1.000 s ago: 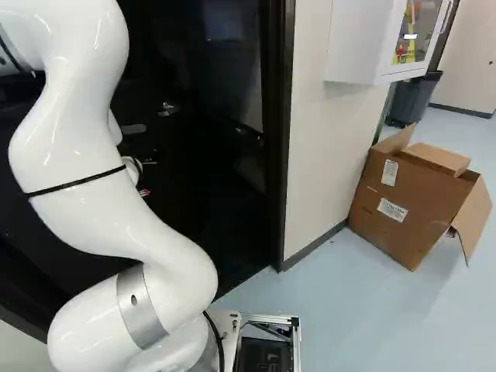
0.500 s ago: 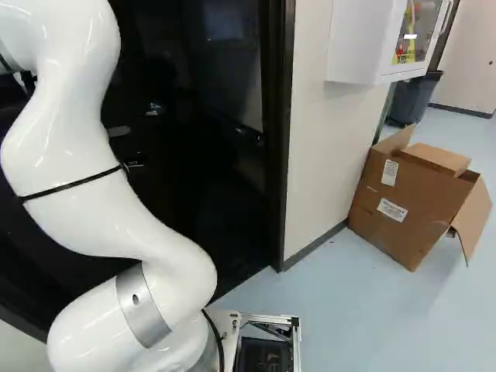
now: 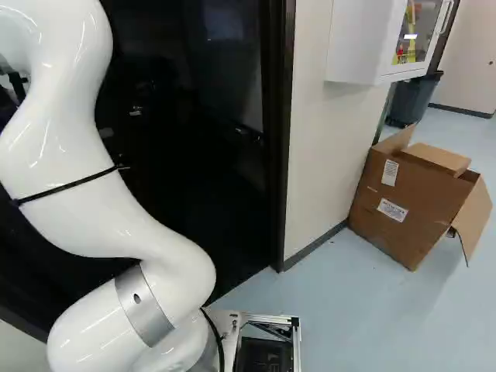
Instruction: Open the door and move inside
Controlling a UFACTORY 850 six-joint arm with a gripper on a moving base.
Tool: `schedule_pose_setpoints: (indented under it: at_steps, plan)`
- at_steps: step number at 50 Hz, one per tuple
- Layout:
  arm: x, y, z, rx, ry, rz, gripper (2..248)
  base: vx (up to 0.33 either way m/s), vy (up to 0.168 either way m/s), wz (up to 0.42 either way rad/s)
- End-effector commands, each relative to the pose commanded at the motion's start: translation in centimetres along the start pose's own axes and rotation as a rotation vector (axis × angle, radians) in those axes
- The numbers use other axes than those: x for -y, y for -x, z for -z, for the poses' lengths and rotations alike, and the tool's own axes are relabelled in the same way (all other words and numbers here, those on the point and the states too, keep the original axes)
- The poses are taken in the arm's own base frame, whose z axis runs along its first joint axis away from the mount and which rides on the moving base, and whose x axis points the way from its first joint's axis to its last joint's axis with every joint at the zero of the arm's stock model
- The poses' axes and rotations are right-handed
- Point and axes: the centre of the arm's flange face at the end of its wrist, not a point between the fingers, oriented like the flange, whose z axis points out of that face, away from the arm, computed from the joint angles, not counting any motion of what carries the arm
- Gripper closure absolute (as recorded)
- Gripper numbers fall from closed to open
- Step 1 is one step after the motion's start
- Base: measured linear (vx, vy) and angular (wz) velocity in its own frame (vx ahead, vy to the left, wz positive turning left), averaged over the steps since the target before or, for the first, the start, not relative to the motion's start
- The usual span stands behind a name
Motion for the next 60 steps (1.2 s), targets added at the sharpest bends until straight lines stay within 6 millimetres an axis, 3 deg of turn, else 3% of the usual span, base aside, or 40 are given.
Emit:
schedule_pose_setpoints:
  at_steps: [60]
  plan:
    - [2.5, -0.2, -1.8, -0.013, -0.083, 0.035, 3, 0.0, 0.0, 0.0]
